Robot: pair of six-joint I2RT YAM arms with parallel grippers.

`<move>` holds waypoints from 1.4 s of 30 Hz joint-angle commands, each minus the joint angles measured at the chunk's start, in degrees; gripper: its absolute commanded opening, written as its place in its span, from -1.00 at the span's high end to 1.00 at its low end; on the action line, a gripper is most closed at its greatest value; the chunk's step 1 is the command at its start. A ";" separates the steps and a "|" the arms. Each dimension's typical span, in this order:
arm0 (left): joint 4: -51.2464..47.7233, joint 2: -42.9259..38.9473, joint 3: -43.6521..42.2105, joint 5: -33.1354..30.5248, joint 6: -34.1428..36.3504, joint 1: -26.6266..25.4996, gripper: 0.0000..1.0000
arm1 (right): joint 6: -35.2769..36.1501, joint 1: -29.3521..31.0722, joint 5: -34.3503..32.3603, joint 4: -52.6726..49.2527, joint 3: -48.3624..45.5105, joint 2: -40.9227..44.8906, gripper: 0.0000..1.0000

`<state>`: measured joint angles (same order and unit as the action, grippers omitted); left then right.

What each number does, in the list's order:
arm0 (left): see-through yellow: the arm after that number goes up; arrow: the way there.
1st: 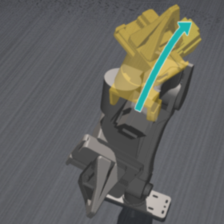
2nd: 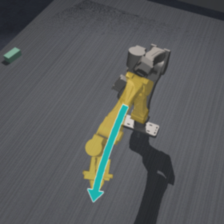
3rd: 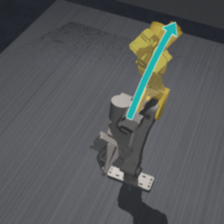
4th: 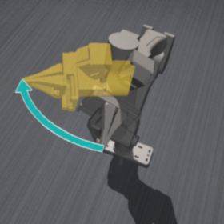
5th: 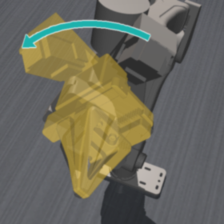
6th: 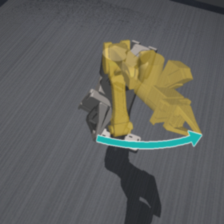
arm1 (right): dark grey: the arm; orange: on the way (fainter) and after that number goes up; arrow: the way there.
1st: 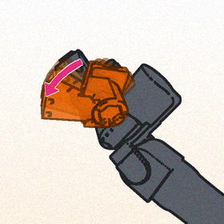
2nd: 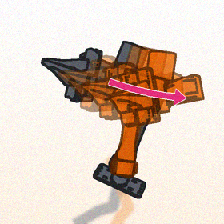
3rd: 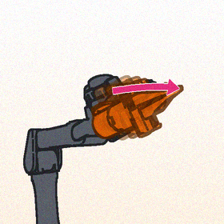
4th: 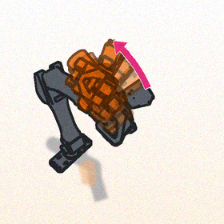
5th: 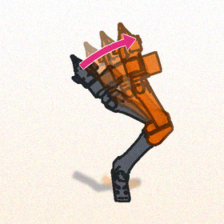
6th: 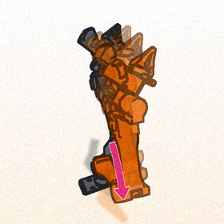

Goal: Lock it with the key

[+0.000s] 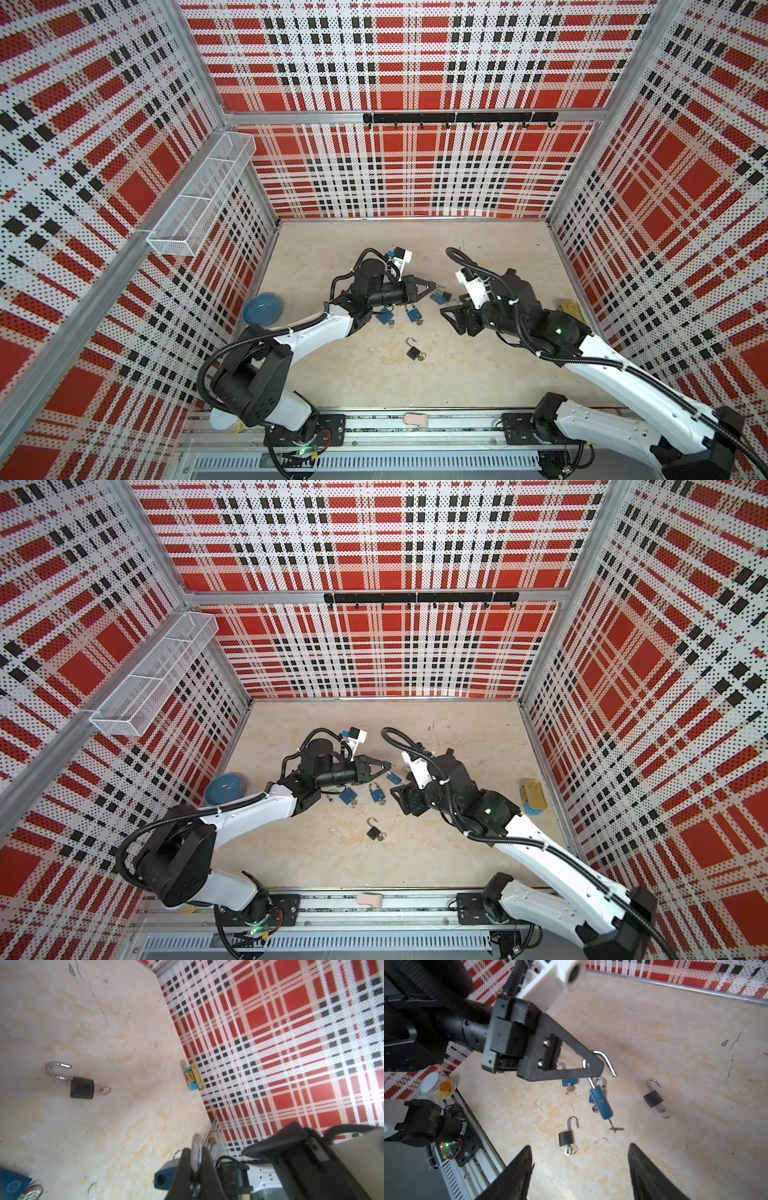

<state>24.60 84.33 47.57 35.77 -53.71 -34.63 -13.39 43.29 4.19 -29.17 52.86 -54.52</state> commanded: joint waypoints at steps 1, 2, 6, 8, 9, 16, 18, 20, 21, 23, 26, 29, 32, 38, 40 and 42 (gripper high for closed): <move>5.81 -3.36 0.85 -6.03 -6.05 -0.60 1.00 | 0.82 -2.06 4.41 10.80 -3.77 4.37 -0.41; 5.99 -3.85 1.09 -7.10 -6.76 -1.05 1.00 | 1.21 -3.08 5.51 12.57 -4.53 4.98 -0.40; 6.07 -5.50 1.38 -10.67 -11.29 -1.76 1.00 | 1.20 -8.41 13.56 18.57 -6.49 5.74 -0.35; 6.60 -5.91 1.47 -10.48 -13.33 -2.02 1.00 | 0.95 -10.45 17.63 21.48 -7.29 5.15 -0.28; 6.63 -6.17 1.46 -10.48 -13.92 -2.08 1.00 | 0.71 -11.48 19.38 22.60 -7.50 4.71 -0.27; 6.71 -7.45 0.79 -10.80 -17.69 -2.40 1.00 | -2.67 -17.28 31.55 32.23 -8.38 -0.86 -0.11; 6.79 -7.39 0.67 -10.70 -18.56 -2.44 1.00 | -2.46 -17.30 33.60 32.67 -7.31 -3.22 -0.06; 6.92 -7.36 0.84 -10.41 -19.12 -2.46 1.00 | -1.73 -17.39 35.15 32.60 -5.97 -5.51 -0.02; 6.87 -7.46 0.91 -10.18 -19.31 -2.46 1.00 | -1.44 -17.41 35.49 32.72 -5.61 -6.30 -0.01; 6.89 -7.48 1.00 -9.99 -19.75 -2.52 1.00 | -0.93 -17.66 36.14 32.84 -4.83 -7.71 0.01; 6.91 -7.55 0.94 -9.82 -20.04 -2.43 1.00 | -0.26 -17.89 36.94 32.97 -3.61 -9.42 0.03; 6.95 -7.65 0.93 -9.75 -20.40 -2.37 1.00 | 0.09 -17.91 37.86 33.09 -2.75 -10.85 0.05; 7.13 -7.61 1.16 -9.47 -20.70 -2.42 1.00 | 0.18 -17.87 38.76 33.17 -2.30 -12.04 0.08; 7.92 -7.53 1.62 -9.26 -21.69 -2.37 1.00 | 0.11 -17.89 40.03 33.30 -1.86 -13.32 0.14; 8.49 -7.42 1.81 -9.23 -22.13 -2.25 1.00 | 0.40 -17.89 39.94 32.93 -1.81 -13.50 0.18; 9.15 -7.23 1.80 -9.29 -22.69 -2.17 1.00 | 0.65 -17.89 39.76 32.41 -1.85 -13.57 0.22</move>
<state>28.62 78.56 47.62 25.71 -73.76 -36.75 -14.37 25.36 42.22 1.52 49.36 -67.53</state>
